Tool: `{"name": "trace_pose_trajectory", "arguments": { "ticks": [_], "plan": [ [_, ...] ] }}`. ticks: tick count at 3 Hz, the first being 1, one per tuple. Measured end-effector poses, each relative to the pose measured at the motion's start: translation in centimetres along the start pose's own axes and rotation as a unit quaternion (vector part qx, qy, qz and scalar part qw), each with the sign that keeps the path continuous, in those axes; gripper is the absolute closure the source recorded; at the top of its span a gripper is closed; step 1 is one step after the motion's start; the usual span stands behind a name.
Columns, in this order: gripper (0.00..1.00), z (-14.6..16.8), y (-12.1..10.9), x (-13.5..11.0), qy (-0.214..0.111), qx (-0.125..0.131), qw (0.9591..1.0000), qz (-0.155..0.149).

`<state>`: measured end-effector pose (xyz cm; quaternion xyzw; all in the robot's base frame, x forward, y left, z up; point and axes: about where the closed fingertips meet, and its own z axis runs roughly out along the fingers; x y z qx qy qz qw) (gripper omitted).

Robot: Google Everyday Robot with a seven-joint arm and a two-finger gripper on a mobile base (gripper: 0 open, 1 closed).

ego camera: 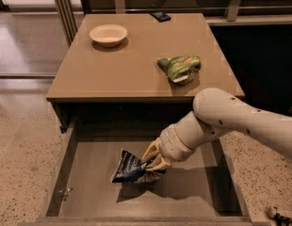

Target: Place blue chip bag into top drawer

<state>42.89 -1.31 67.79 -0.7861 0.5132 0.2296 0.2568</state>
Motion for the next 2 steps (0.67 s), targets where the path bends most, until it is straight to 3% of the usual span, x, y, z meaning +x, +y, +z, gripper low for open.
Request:
{"name": "trace_pose_trajectory", "arguments": {
  "ticks": [2],
  "plan": [
    [0.97, 4.4, 1.0, 2.3, -0.017, -0.013, 0.9997, 0.01]
  ]
}}
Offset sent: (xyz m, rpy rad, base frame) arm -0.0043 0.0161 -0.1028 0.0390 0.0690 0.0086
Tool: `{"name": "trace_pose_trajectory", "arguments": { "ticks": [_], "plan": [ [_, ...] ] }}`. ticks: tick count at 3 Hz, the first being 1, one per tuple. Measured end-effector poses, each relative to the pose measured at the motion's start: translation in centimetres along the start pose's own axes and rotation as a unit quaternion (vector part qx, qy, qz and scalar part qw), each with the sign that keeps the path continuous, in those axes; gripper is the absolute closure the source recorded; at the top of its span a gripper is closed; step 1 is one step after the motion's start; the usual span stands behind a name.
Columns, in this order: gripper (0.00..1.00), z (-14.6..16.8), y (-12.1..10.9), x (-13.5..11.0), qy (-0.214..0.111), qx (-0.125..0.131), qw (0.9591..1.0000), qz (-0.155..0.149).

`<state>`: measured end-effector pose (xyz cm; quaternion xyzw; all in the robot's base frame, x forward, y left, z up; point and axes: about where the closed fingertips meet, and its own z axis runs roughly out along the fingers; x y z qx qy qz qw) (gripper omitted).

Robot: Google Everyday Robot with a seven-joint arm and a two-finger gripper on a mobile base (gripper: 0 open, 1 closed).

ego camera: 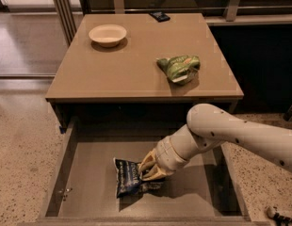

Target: Place blue chip bag into top drawer

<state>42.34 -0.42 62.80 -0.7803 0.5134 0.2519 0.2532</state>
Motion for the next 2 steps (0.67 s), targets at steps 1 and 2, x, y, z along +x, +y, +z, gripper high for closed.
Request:
{"name": "trace_pose_trajectory", "arguments": {
  "ticks": [1, 2],
  "plan": [
    [0.75, 0.0, 0.0, 0.0, 0.0, 0.0, 1.0, 0.0],
    [0.44, 0.0, 0.0, 0.0, 0.0, 0.0, 1.0, 0.0]
  ]
}}
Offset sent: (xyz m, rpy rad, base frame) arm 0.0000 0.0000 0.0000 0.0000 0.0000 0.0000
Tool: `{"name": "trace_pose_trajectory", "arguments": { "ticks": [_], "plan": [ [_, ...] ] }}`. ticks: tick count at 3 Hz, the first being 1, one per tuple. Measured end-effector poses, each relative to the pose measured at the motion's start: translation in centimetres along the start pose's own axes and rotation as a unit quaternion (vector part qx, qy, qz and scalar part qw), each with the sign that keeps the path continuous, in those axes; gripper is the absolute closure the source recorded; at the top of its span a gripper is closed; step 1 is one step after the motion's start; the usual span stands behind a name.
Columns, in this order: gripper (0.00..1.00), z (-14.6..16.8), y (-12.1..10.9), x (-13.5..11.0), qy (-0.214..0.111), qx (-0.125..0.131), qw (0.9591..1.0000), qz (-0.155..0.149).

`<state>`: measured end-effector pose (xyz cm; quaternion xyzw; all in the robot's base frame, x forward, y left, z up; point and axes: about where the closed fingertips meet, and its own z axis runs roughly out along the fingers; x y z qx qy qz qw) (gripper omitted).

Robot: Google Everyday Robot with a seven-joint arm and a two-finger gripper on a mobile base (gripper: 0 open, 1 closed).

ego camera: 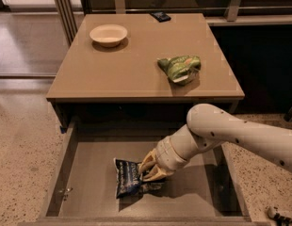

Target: Place blue chip bag into top drawer

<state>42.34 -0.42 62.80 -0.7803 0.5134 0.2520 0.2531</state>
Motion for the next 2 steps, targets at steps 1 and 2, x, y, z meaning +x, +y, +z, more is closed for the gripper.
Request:
{"name": "trace_pose_trajectory", "arguments": {
  "ticks": [1, 2],
  "plan": [
    [0.2, 0.0, 0.0, 0.0, 0.0, 0.0, 1.0, 0.0],
    [0.0, 0.0, 0.0, 0.0, 0.0, 0.0, 1.0, 0.0]
  ]
}}
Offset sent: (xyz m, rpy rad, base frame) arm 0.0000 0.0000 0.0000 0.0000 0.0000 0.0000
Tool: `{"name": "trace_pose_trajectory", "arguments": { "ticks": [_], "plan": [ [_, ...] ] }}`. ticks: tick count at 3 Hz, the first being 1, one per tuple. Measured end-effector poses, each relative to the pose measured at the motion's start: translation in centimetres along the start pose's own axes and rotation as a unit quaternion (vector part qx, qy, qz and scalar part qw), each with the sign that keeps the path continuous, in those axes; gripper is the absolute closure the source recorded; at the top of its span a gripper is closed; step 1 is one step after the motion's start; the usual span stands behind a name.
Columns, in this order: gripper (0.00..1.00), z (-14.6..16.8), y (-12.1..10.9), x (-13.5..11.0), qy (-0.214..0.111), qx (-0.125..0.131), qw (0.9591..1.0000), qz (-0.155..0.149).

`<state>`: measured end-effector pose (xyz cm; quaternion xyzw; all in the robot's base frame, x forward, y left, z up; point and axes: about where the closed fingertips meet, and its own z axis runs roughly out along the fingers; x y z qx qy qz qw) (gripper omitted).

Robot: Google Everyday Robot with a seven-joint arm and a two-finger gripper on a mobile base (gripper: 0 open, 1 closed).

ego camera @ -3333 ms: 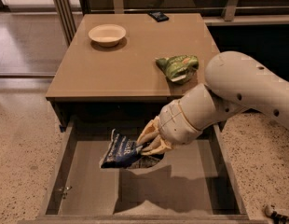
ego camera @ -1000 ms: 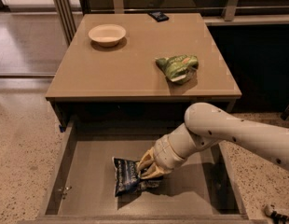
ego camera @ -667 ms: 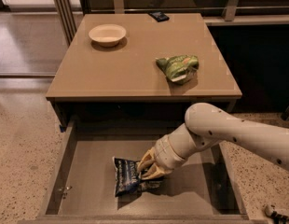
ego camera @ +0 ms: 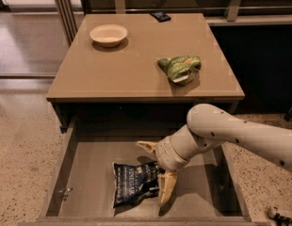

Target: Place blue chip bag into top drawer

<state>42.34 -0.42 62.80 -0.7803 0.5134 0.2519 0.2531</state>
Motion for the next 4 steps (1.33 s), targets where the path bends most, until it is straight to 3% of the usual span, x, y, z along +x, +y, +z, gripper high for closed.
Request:
{"name": "trace_pose_trajectory", "arguments": {
  "ticks": [1, 3, 4],
  "plan": [
    [0.0, -0.3, 0.0, 0.0, 0.004, 0.001, 1.0, -0.001],
    [0.0, -6.8, -0.5, -1.7, 0.058, 0.048, 0.997, -0.016],
    [0.0, -7.2, -0.5, -2.0, 0.063, 0.051, 0.9965, -0.02]
  ]
}}
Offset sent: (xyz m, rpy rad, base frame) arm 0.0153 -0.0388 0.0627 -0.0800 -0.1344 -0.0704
